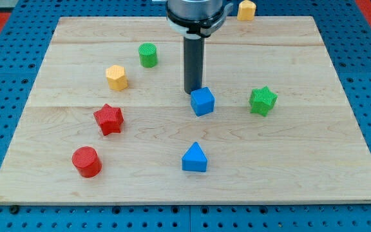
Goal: Place the blue cube below the blue green star
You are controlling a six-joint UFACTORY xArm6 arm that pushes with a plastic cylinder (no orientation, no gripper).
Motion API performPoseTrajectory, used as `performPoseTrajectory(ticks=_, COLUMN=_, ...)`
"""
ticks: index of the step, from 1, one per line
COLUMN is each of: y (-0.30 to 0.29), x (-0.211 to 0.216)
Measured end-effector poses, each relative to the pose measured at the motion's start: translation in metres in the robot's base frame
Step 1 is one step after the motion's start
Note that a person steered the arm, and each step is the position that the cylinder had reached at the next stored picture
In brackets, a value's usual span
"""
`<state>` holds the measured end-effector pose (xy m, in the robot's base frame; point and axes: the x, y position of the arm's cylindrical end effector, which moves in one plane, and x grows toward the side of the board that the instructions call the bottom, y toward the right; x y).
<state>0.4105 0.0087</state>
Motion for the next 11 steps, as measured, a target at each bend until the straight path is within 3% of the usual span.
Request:
performPoseTrajectory(ticks=2, y=0.033, x=0.020)
performPoseTrajectory(ticks=4, y=-0.012, x=0.021)
performPoseTrajectory(ticks=5, y=-0.031, x=0.044)
performPoseTrajectory(ticks=7, y=0.077, x=0.050)
performPoseTrajectory(ticks=9, y=0.127, x=0.048)
performPoseTrajectory(ticks=10, y=0.138, x=0.049)
performPoseTrajectory(ticks=11, y=0.091, x=0.028)
